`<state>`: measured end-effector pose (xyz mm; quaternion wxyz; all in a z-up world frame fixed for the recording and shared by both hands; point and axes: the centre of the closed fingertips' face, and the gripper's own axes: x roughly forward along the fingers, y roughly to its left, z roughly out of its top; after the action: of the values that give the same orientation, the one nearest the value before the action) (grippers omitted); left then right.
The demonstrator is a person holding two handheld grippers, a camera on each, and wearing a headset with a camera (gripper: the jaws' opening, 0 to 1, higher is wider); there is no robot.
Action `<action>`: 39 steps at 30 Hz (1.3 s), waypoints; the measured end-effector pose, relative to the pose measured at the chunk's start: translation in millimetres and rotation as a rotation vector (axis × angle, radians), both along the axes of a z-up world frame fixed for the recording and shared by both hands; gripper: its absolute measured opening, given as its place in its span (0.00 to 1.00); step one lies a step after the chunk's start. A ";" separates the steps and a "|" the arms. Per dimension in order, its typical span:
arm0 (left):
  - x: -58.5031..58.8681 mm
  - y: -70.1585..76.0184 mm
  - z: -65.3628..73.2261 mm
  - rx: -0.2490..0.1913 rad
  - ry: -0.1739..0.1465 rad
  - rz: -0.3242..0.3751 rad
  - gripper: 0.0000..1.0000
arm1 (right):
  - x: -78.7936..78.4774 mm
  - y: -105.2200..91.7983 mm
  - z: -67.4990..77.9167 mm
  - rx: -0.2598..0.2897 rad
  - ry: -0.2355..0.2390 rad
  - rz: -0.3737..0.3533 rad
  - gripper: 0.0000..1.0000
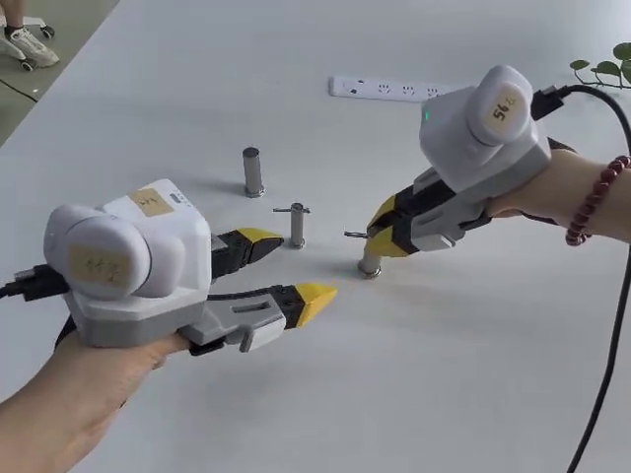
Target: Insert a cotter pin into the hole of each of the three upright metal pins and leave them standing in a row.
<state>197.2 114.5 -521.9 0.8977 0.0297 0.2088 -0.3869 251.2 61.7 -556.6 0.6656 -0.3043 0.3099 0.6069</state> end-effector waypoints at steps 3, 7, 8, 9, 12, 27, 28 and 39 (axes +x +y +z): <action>-0.8 2.6 -0.9 -0.004 0.004 0.007 0.45 | 5.9 1.2 -0.1 -0.003 0.000 -0.006 0.07; -1.3 4.5 0.3 -0.017 0.003 0.013 0.45 | 10.6 1.9 -1.7 -0.011 -0.002 0.000 0.07; -1.3 5.3 0.6 -0.020 0.002 0.016 0.45 | 11.1 1.8 -2.2 -0.012 -0.002 0.003 0.07; -1.0 5.9 0.7 -0.023 0.002 0.020 0.45 | 12.2 1.9 -3.1 -0.015 -0.002 0.007 0.07; -1.0 8.6 -0.4 -0.024 0.005 0.031 0.45 | 15.3 2.7 -3.6 -0.012 -0.003 0.008 0.07; 0.1 13.2 -4.0 -0.037 0.013 0.052 0.45 | 29.4 6.6 -5.0 0.003 0.003 0.027 0.08; 0.3 13.2 -3.9 -0.037 0.012 0.053 0.45 | 29.2 6.8 -4.8 0.005 -0.003 0.036 0.08; -0.2 12.3 -6.5 -0.032 0.017 0.051 0.44 | 26.4 8.1 -3.7 0.022 -0.018 0.097 0.08</action>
<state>197.0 126.7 -528.4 0.9058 0.0070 0.2108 -0.3674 277.6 69.8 -560.3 0.6417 -0.3170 0.2819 0.6389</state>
